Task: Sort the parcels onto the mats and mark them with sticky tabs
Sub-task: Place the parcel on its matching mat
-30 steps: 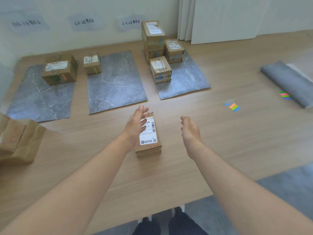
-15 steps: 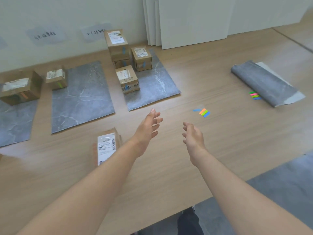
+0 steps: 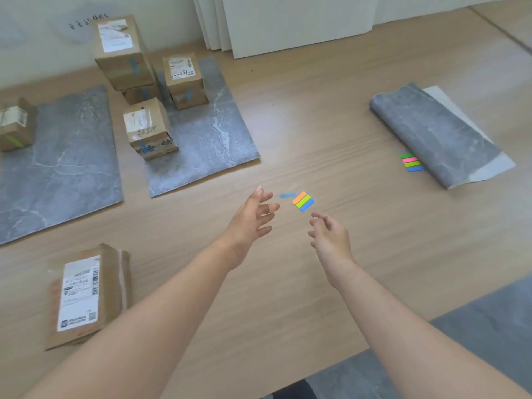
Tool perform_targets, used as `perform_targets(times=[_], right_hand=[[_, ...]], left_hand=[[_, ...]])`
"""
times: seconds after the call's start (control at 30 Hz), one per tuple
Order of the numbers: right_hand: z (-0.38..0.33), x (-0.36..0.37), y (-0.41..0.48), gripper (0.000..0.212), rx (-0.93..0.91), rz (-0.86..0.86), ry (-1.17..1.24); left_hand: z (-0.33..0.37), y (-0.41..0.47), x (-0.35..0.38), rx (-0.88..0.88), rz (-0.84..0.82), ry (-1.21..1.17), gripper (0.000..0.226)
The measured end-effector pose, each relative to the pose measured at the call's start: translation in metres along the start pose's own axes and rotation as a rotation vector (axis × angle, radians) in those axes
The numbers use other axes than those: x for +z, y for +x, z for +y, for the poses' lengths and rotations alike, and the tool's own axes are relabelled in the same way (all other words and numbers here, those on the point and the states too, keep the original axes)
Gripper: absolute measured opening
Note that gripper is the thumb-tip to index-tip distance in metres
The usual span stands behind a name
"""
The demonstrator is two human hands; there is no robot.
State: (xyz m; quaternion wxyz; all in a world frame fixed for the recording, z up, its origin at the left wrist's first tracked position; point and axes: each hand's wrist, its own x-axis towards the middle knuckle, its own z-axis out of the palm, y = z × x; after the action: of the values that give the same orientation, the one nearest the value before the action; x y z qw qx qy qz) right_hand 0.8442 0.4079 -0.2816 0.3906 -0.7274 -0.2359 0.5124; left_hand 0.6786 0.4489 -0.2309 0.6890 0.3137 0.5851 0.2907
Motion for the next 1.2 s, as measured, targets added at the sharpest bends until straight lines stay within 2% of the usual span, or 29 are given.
perform_targets(times=[0.17,0.37,0.53,0.63,0.87,1.07,1.2], right_hand=[[0.007,0.001,0.038,0.028,0.002,0.000,-0.022],[0.006,0.007,0.075,0.022,-0.084,0.023,-0.130],[0.008,0.015,0.102,0.027,-0.350,0.049,-0.457],[0.013,0.021,0.117,0.025,-0.450,0.041,-0.559],[0.015,0.029,0.147,0.033,-0.371,0.031,-0.700],[0.003,0.030,0.156,0.036,-0.215,0.048,-0.634],[-0.002,0.029,0.159,0.027,-0.174,0.034,-0.623]], left_hand=[[-0.002,0.037,0.018,-0.056,-0.026,0.029,0.054],[-0.005,0.072,0.027,-0.116,-0.022,0.037,0.053],[-0.004,0.092,0.028,-0.137,-0.005,0.016,0.054],[-0.005,0.100,0.027,-0.140,-0.013,0.038,0.054],[-0.007,0.118,0.026,-0.149,-0.022,0.092,0.055],[-0.007,0.126,0.025,-0.156,-0.052,0.108,0.056],[-0.005,0.128,0.027,-0.162,-0.063,0.130,0.054]])
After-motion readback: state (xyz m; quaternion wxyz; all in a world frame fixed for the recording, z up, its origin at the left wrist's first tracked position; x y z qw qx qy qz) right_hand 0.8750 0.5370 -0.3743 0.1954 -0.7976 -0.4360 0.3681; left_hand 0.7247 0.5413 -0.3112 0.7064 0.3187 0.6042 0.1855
